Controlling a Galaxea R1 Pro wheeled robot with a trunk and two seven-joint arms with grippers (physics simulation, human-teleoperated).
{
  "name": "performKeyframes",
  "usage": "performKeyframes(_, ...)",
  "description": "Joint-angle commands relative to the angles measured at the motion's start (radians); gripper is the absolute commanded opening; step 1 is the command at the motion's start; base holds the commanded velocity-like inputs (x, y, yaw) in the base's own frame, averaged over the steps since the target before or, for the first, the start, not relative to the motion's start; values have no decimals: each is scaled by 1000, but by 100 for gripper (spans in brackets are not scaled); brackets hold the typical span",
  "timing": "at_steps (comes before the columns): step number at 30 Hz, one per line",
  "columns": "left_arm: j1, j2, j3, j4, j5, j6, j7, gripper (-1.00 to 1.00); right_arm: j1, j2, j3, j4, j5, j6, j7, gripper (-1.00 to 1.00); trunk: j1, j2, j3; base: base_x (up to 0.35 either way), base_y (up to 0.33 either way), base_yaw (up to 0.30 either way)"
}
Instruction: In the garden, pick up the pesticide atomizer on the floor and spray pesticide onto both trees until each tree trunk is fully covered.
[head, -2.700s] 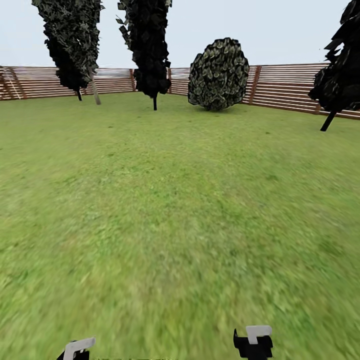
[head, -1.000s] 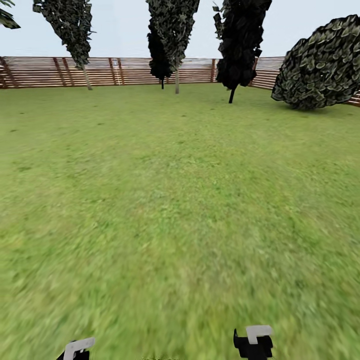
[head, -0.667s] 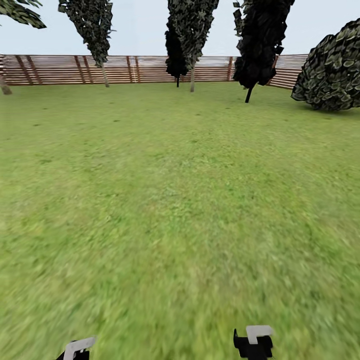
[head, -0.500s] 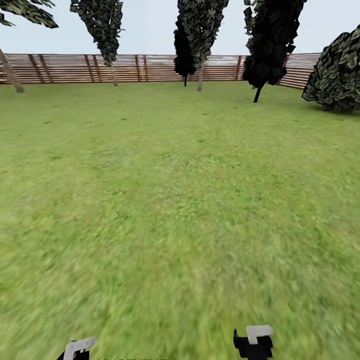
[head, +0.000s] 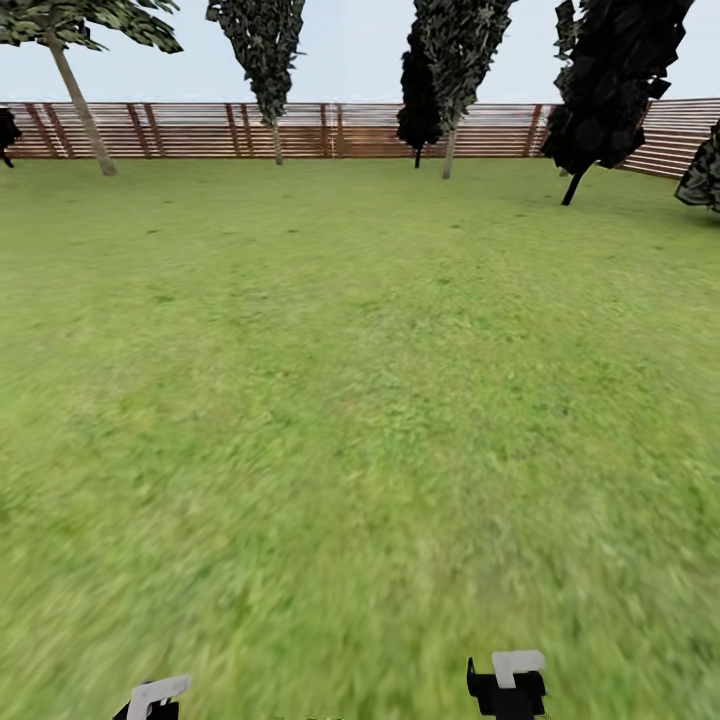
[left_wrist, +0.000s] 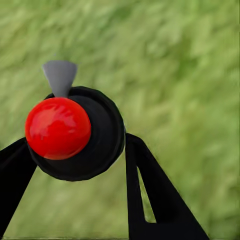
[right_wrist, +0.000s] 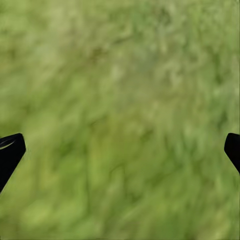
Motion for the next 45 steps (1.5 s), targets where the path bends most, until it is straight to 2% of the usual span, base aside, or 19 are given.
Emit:
performKeyframes(1, -1, 0, 3, 2, -10, -3, 6, -100, 0, 0, 9, 1, -10, -4, -2, 100, 0, 0, -2, 0, 0, 272)
performKeyframes(39, -1, 0, 4, 0, -10, -3, 6, -100, 0, 0, 9, 1, -9, -4, -2, 100, 0, 0, -33, 1, 0, 272)
performKeyframes(45, -1, 1, 4, 0, -10, -1, 6, -100, 0, 0, 9, 1, -9, -4, -2, 100, 0, 0, -38, 233, 32, 272)
